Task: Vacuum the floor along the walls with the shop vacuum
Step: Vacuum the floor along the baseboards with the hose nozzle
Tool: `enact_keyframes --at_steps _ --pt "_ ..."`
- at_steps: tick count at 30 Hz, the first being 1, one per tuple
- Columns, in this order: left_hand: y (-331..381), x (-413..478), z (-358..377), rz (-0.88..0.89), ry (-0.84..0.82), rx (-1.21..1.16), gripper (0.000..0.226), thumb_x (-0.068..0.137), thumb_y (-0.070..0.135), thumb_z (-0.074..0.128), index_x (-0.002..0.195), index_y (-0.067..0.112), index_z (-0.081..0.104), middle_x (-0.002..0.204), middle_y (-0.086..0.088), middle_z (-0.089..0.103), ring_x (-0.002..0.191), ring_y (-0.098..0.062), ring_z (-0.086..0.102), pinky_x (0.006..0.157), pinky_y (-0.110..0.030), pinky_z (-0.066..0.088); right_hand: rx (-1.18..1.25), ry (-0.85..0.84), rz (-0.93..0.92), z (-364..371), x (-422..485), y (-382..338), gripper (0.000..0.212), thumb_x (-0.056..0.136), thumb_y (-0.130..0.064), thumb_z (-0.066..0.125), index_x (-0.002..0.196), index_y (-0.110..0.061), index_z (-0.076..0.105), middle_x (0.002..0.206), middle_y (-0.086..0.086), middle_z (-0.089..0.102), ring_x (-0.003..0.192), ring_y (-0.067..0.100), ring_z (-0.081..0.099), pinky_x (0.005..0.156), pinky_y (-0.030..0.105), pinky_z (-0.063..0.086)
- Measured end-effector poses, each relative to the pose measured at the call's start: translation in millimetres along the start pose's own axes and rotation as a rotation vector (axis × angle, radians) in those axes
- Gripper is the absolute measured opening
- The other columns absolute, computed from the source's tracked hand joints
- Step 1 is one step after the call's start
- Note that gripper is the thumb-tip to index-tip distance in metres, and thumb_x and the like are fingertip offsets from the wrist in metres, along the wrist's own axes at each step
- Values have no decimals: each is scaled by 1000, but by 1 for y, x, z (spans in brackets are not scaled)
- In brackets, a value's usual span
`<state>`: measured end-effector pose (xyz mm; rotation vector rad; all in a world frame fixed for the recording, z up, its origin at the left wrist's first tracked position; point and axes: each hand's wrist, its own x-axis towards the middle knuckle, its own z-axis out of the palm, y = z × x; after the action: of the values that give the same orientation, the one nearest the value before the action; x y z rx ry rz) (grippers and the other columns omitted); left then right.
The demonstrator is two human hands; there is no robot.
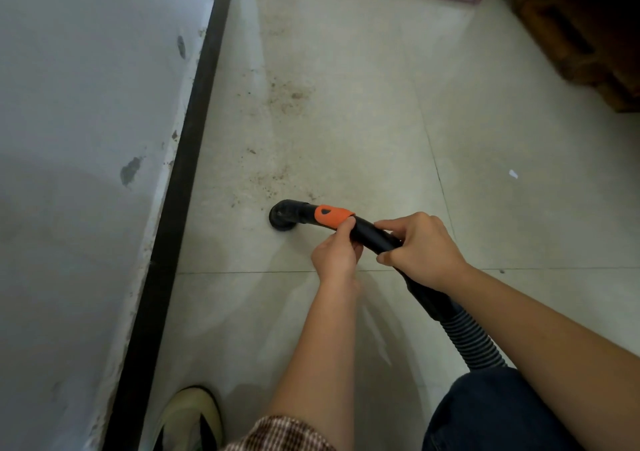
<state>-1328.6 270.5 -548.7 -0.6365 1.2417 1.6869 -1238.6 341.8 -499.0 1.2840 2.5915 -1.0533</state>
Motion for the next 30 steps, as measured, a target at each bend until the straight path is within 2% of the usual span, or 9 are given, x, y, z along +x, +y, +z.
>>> enact_keyframes --at_steps 4,7,11,18,21,23,30 --pt "6 0 -13 48 47 -21 9 82 13 75 78 7 69 73 -5 75 69 -11 73 61 -18 54 16 -59 -39 8 3 -9 31 70 -10 70 85 -36 71 60 3 63 52 15 49 51 22 40" --pt "15 1 -23 69 66 -32 9 82 13 74 78 7 69 77 -8 75 73 -13 74 63 -19 55 10 -81 -64 16 6 -18 27 70 -10 70 88 -29 73 63 6 65 56 19 51 54 26 44" --pt "25 3 -34 83 95 -61 8 82 12 74 79 6 69 73 -7 75 71 -13 74 61 -19 55 11 -98 -98 25 10 -29 34 71 -9 71 95 -33 75 66 5 68 62 22 61 57 29 50" --pt "34 5 -50 113 169 -121 12 80 13 75 74 7 66 64 -3 73 62 -10 72 58 -21 52 4 -124 -149 41 14 -43 41 70 -11 73 100 -39 74 67 -2 70 57 12 59 52 18 44" --pt "38 6 -60 137 218 -150 13 79 14 75 73 7 67 62 -1 73 61 -9 72 53 -18 51 -8 -145 -194 49 15 -53 44 71 -11 73 105 -38 74 72 -1 72 64 14 63 61 26 52" --pt "42 6 -69 154 246 -167 13 79 14 76 73 7 67 64 -2 73 63 -10 72 53 -18 52 -21 -170 -233 56 15 -61 39 72 -12 74 105 -33 75 73 0 72 66 15 64 64 30 53" --pt "54 4 -90 188 274 -244 10 80 11 74 77 5 67 64 -1 73 65 -11 73 54 -17 54 -59 -215 -310 74 18 -80 28 73 -11 72 97 -24 75 70 6 68 66 22 62 64 35 51"
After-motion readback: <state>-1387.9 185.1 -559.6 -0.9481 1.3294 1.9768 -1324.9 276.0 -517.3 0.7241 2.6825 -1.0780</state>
